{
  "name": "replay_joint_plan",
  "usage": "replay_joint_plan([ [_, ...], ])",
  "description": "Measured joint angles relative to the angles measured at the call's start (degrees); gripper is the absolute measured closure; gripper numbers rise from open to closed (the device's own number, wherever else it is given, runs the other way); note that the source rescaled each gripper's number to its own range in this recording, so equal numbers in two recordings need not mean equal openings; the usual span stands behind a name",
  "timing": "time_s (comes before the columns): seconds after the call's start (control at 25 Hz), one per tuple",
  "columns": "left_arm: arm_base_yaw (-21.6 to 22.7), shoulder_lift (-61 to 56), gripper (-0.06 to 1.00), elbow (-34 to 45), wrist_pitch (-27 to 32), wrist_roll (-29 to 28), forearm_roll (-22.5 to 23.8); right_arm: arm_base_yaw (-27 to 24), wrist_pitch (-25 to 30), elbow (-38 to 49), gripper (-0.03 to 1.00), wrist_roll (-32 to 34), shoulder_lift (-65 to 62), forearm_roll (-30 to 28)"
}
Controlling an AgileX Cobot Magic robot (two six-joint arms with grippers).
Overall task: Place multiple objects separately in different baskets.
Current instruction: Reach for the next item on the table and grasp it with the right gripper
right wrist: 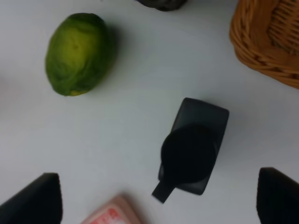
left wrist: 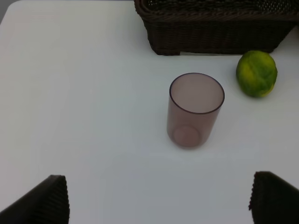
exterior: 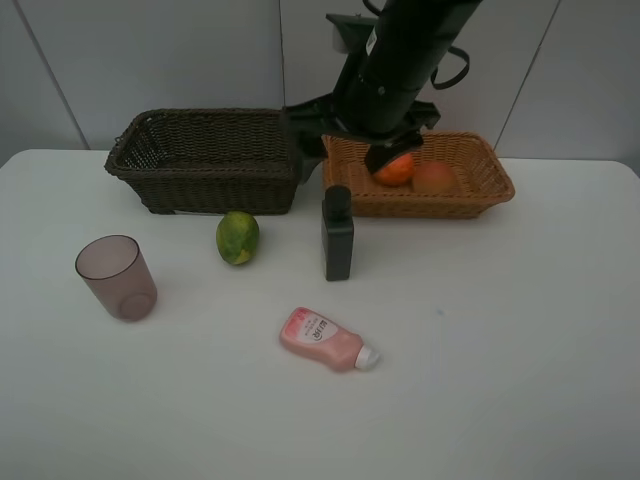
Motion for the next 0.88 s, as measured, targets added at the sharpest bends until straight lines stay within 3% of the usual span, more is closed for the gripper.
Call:
replay_joint_plan([
  [0.4, 0.0, 0.0, -0.06, 0.0, 0.0, 0.0, 0.0, -0.1, 2.0, -3.5, 0.13, 7.3, 11.0, -6.7],
  [0.72, 0.0, 0.0, -0.06, 0.0, 0.0, 0.0, 0.0, -0.1, 0.2, -3.5, 0.14, 9.0, 13.7, -7.3],
  [0.8, 0.0, 0.0, -0.06, 0.0, 0.0, 0.0, 0.0, -0.1, -0.4, -3.6, 0.21, 9.2, 13.8, -7.3],
  [0.88, 0.0, 0.0, -0.06, 0.0, 0.0, 0.0, 0.0, -0.1, -0.7, -3.6, 0.38, 9.3, 13.9, -7.3],
])
